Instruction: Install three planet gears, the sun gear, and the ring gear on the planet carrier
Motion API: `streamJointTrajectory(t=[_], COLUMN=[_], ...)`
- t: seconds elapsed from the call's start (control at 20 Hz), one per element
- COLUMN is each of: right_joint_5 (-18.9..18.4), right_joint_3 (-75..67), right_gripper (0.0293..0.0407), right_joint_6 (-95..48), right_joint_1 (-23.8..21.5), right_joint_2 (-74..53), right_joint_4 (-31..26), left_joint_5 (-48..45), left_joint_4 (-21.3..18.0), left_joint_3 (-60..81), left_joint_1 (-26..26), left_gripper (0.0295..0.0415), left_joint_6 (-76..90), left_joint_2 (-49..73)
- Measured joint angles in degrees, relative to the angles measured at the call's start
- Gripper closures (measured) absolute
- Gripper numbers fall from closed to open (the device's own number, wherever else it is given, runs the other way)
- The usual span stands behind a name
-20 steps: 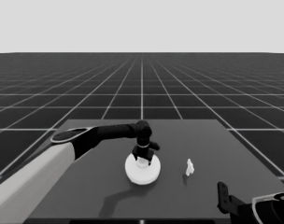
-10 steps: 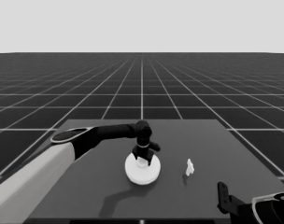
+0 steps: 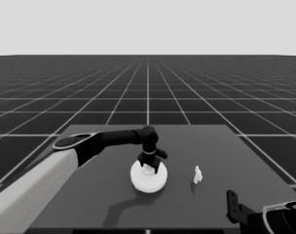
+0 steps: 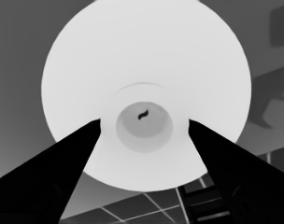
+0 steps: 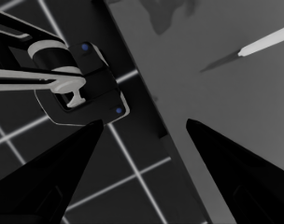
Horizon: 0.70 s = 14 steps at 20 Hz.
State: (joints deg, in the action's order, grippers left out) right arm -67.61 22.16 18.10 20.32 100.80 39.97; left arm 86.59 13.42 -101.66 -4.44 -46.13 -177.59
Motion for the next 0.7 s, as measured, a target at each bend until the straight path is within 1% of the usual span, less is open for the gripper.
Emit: streamJointTrajectory(t=[0.15, 0.2, 0.25, 0.3, 0.35, 0.45, 0.65, 0.7], right_joint_5=[0.0, 0.0, 0.0, 0.0, 0.0, 0.0, 0.0, -16.3], right_joint_3=[0.0, 0.0, 0.0, 0.0, 0.0, 0.0, 0.0, 5.0], right_gripper=[0.0315, 0.0315, 0.0315, 0.0315, 0.0315, 0.0315, 0.0315, 0.0306], right_joint_6=[0.0, 0.0, 0.0, 0.0, 0.0, 0.0, 0.0, 25.6], right_joint_1=[0.0, 0.0, 0.0, 0.0, 0.0, 0.0, 0.0, -20.4], right_joint_2=[0.0, 0.0, 0.0, 0.0, 0.0, 0.0, 0.0, 10.1], right_joint_4=[0.0, 0.0, 0.0, 0.0, 0.0, 0.0, 0.0, -26.6], left_joint_5=[0.0, 2.3, 3.0, 3.3, 3.5, 3.8, 4.0, -16.8], left_joint_4=[0.0, -6.4, -10.8, -13.5, -15.0, -16.4, -17.0, -8.4], left_joint_3=[0.0, 5.1, 6.4, 6.2, 5.7, 5.0, 4.6, 30.2], left_joint_1=[0.0, 5.5, 11.0, 14.3, 16.1, 17.6, 18.2, 20.1], left_gripper=[0.0326, 0.0324, 0.0325, 0.0325, 0.0326, 0.0326, 0.0326, 0.0302], left_joint_6=[0.0, -15.3, -23.5, -27.7, -30.0, -31.9, -32.7, -5.1], left_joint_2=[0.0, 1.5, 1.8, 1.6, 1.5, 1.2, 1.1, 16.0])
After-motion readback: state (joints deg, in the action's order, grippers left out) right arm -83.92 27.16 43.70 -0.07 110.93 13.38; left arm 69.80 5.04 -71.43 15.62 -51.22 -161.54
